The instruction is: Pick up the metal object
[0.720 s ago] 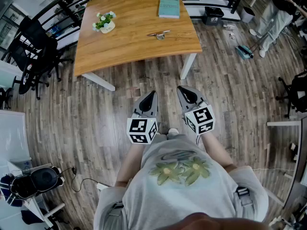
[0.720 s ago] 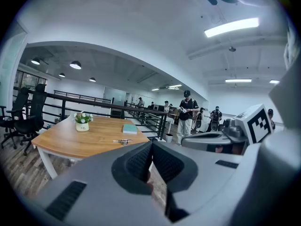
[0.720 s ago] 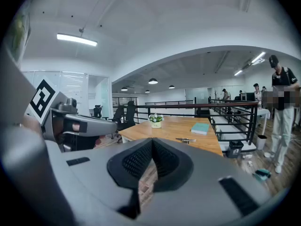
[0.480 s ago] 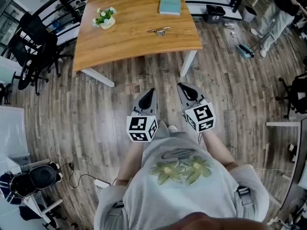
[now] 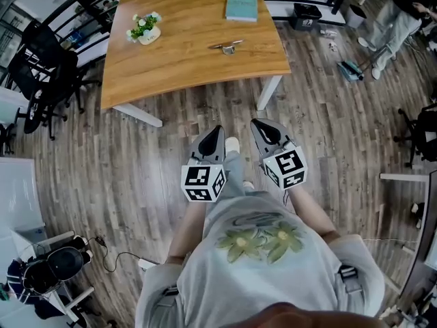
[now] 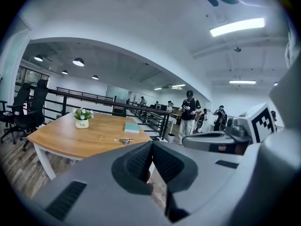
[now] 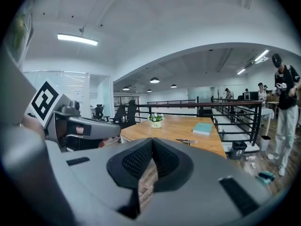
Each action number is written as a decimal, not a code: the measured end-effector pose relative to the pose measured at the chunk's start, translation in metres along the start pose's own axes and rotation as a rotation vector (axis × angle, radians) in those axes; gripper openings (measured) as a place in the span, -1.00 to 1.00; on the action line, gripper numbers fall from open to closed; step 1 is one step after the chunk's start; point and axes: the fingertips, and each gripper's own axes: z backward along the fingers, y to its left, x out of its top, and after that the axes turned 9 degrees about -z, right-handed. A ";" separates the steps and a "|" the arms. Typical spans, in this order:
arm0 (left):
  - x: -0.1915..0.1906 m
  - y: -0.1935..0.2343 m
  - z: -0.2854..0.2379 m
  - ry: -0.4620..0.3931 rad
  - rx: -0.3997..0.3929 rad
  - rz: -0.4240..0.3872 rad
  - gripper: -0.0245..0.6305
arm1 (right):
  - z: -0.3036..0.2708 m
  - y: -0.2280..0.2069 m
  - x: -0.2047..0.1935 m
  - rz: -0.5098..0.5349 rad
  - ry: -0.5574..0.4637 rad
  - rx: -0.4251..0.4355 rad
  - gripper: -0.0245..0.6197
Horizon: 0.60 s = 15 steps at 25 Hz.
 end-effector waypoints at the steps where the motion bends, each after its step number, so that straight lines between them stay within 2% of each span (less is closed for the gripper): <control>1: 0.001 0.006 -0.008 0.002 -0.001 0.003 -0.88 | -0.008 -0.004 0.002 0.003 0.003 -0.002 -0.90; 7: 0.016 0.051 -0.072 -0.003 -0.010 0.008 -0.88 | -0.069 -0.043 0.025 0.017 0.007 -0.019 -0.85; 15: 0.061 0.117 -0.147 -0.037 -0.023 -0.011 -0.88 | -0.152 -0.087 0.079 0.030 -0.007 -0.053 -0.78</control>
